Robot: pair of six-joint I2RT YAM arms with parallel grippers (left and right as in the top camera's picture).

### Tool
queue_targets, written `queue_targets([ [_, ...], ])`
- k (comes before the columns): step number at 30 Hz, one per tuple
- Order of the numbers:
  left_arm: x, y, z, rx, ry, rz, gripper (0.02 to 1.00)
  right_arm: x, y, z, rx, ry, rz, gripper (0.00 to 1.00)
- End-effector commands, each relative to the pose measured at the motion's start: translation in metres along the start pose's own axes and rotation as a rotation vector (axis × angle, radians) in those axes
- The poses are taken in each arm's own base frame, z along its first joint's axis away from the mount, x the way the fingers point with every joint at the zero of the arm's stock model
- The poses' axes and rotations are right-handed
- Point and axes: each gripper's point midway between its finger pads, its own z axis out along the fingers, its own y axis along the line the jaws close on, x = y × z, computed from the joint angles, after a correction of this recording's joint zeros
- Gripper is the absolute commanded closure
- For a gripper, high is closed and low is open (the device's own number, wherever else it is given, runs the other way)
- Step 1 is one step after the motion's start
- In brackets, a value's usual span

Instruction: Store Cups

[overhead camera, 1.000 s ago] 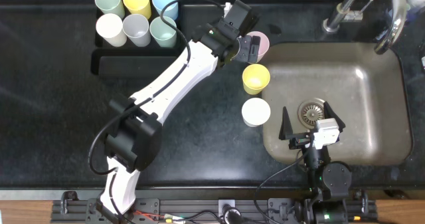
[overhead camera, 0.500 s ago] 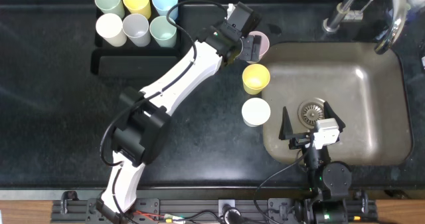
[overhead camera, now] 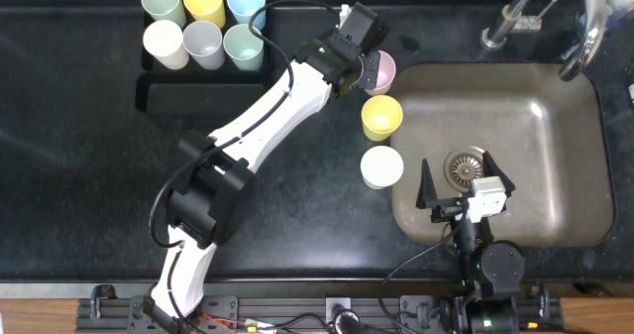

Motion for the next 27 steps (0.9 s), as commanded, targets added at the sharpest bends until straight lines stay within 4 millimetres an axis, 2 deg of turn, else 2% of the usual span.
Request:
queue_targets([
  [1,-0.01,-0.01,-0.006,0.017,-0.024,0.004,0.982,0.004,0.002,0.0,-0.008,0.001,0.003,0.005],
  [3,-0.016,-0.012,-0.017,0.017,-0.026,0.004,0.982,0.004,0.002,0.0,-0.008,0.001,0.003,0.005],
  [6,-0.026,-0.013,-0.047,0.009,-0.022,0.042,0.982,0.004,0.002,0.0,-0.008,0.001,0.003,0.005],
  [15,-0.037,0.008,-0.161,-0.061,-0.041,0.04,0.982,0.004,0.002,0.0,-0.008,0.001,0.003,0.005],
  [21,-0.028,0.045,-0.232,-0.184,-0.084,-0.061,0.982,0.004,0.002,0.0,-0.008,0.001,0.003,0.007],
  [27,-0.002,0.103,-0.287,-0.324,-0.067,-0.243,0.982,0.004,0.002,0.0,-0.008,0.001,0.003,0.007],
])
